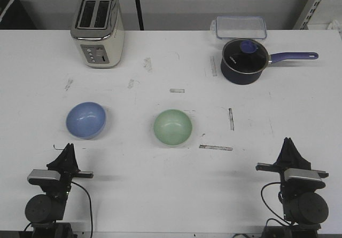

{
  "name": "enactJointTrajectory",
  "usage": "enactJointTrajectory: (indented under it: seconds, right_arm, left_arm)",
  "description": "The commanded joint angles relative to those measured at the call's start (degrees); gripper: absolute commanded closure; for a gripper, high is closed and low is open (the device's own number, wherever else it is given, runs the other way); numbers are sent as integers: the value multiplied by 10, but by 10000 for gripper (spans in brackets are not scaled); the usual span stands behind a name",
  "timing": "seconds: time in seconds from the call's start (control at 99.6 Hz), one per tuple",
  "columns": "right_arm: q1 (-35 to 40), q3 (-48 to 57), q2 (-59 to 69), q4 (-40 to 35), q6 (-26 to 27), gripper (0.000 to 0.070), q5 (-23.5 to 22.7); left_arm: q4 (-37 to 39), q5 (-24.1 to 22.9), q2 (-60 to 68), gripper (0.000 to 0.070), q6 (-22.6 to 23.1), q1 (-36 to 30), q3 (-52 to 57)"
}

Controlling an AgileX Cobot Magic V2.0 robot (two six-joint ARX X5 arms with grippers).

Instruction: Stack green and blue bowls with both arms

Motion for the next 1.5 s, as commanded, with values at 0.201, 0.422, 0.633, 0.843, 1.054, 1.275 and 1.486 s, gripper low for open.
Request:
enactJointTrajectory:
  seconds: [0.201,0.422,0.633,0.843,1.054,1.275,1.486]
  right_arm:
    - [1,0,0,5,7,682,-1]
    - [1,0,0,5,7,682,-1]
    - [1,0,0,5,7,682,-1]
    - [1,0,0,5,7,682,-1]
    - [1,0,0,5,7,682,-1]
    - [1,0,0,5,7,682,-1]
    - [1,0,0,5,7,682,-1]
  left_arm:
    - [7,3,-1,698,5,1,-13]
    - [7,3,-1,697,5,1,-13]
    - [7,3,-1,697,5,1,-13]
    - [8,3,-1,697,4,1,-13]
    - [38,-4,-1,699,-18,1,-2]
    - [27,-4,26,699,-20,1,49]
    - [20,-4,118,699,-20,1,137]
